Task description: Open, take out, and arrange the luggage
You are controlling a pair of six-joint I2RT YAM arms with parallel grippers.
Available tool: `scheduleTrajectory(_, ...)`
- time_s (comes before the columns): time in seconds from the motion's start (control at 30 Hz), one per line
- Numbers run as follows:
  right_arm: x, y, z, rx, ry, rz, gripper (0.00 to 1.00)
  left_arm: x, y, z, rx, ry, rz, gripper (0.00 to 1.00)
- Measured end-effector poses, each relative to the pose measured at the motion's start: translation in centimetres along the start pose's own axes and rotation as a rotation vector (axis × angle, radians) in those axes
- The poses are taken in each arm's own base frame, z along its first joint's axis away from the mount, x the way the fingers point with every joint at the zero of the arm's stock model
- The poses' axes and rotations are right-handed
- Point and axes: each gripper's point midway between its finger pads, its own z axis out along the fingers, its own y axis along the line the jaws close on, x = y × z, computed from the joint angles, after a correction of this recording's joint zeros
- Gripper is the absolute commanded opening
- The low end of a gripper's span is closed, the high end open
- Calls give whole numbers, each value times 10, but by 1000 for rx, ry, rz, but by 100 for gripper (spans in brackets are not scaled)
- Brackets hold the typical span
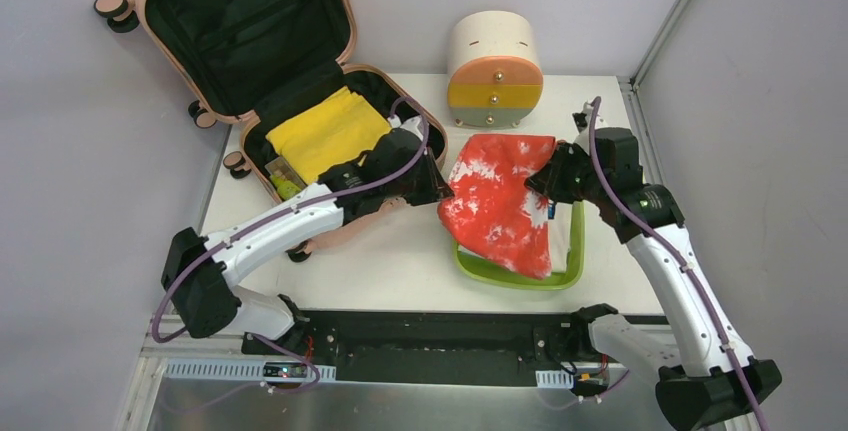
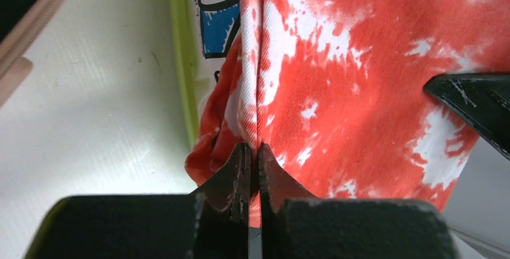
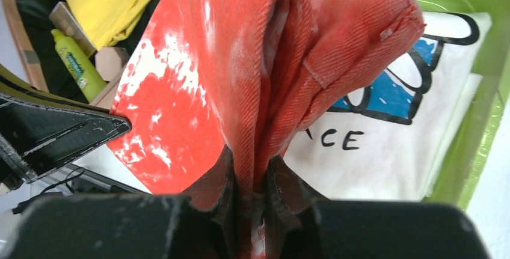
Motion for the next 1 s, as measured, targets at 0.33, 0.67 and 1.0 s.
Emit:
scheduleTrajectory(0.33, 4, -34, 17, 39, 91, -7, 0, 18, -1, 47, -39, 13, -27, 0)
scheduleTrajectory(0.67, 14, -59, 36, 20, 156, 22, 0, 28, 5, 67, -65, 24, -26, 0)
scheduleTrajectory(1.0, 26, -89, 69, 22, 224, 29, 18, 53, 30, 105, -154, 67, -6, 5)
